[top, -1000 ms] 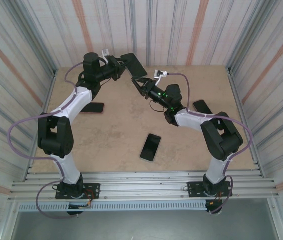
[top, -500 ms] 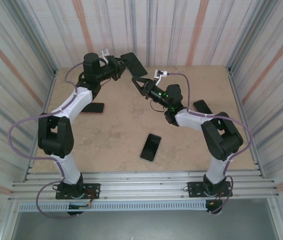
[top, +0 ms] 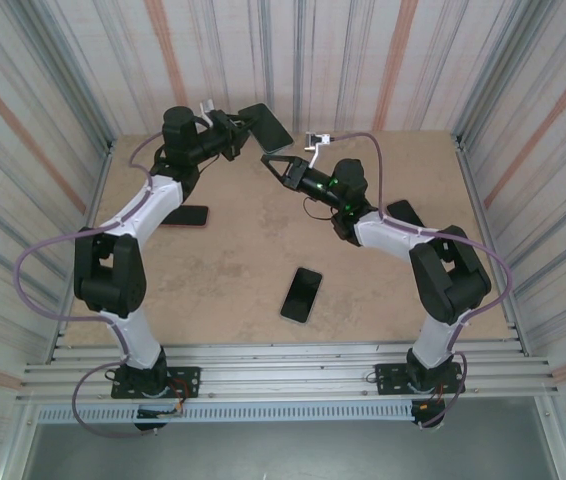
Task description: Take the phone out of the phone case
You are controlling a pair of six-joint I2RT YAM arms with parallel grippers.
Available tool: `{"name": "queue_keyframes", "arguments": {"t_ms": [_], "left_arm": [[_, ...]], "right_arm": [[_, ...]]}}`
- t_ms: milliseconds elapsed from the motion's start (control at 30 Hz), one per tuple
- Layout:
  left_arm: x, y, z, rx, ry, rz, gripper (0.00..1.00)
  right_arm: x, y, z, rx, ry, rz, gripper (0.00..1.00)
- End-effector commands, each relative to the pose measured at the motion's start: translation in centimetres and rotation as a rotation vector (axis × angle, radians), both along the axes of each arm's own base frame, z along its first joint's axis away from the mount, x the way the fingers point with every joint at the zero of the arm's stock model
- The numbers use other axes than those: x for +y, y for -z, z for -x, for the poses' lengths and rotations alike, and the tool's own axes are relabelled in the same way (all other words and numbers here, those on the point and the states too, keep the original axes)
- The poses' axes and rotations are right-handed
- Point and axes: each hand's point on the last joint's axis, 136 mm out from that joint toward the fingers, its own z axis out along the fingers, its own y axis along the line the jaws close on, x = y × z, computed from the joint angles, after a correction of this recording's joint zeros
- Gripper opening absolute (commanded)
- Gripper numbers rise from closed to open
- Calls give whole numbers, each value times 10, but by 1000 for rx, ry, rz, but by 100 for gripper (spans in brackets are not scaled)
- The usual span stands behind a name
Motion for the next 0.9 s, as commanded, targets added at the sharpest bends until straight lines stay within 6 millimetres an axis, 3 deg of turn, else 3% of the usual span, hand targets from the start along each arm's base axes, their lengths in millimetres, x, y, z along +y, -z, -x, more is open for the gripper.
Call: {"name": "queue_keyframes", "arguments": {"t_ms": [0,433,667,867], "left_arm": [[-9,-88,55,-169,131,103,0],[-8,-90,58,-247,134,49,0],[-4,-104,56,-296,129,69,0],[-4,-117,57,-352,132,66,0]], "right_arm": [[-12,60,-25,109,81,175,5],[-26,61,-34,206,116,87,7],[-31,86,-37,328,136,106,5],[-39,94,-43,421,157,25,7]]}}
